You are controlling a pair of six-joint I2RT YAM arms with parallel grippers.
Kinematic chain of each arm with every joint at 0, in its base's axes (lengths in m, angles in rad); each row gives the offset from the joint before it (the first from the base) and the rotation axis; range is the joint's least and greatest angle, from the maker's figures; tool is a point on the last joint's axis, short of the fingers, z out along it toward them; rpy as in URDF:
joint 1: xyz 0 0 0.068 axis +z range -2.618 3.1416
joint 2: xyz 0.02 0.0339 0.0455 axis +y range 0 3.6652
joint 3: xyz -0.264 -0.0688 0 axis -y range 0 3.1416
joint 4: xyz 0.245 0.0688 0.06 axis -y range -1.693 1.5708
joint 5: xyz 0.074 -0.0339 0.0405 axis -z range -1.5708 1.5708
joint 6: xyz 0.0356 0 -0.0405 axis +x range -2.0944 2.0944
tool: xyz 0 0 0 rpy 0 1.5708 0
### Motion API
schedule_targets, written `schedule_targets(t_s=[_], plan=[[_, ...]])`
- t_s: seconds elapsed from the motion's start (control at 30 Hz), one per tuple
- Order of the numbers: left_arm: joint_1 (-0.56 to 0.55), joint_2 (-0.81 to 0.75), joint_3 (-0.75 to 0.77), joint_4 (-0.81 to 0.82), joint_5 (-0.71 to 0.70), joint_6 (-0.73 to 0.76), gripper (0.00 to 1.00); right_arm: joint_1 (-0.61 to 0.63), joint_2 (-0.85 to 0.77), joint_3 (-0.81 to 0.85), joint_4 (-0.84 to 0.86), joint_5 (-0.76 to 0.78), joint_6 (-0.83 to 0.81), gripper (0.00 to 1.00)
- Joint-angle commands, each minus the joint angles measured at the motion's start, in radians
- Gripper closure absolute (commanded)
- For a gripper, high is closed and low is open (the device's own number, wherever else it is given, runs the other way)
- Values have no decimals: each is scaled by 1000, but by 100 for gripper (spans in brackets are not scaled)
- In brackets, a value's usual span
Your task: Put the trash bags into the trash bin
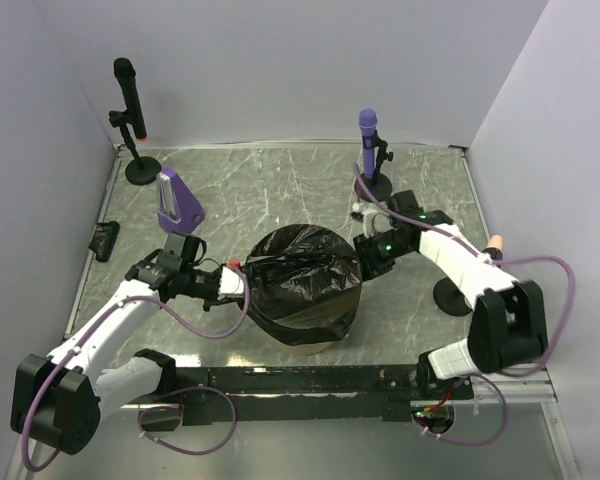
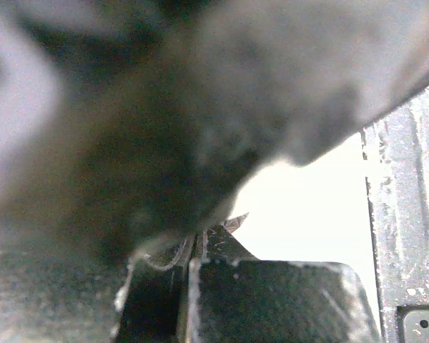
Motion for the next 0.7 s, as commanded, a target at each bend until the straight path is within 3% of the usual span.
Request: schedule_targets(t_s=[0.0, 0.1, 0.3, 0.43, 0.6, 0.67], plan=[[-2, -49, 58, -23, 8, -4, 99, -36, -211, 90, 4, 162, -67, 54], [-2, -69, 47, -48, -11, 10, 99, -42, -358, 74, -31, 161, -154, 44], [-2, -110, 35, -34, -38, -41, 99, -25, -572, 50, -299, 49, -472, 42], [-2, -123, 27, 6, -62, -91, 99, 65, -727, -9, -438, -31, -685, 36], [-2, -132, 26, 63, -88, -188, 99, 261, -713, -21, -393, 6, -641, 27], [-2, -137, 24, 92, -97, -237, 99, 389, -677, -27, -351, 53, -589, 12]])
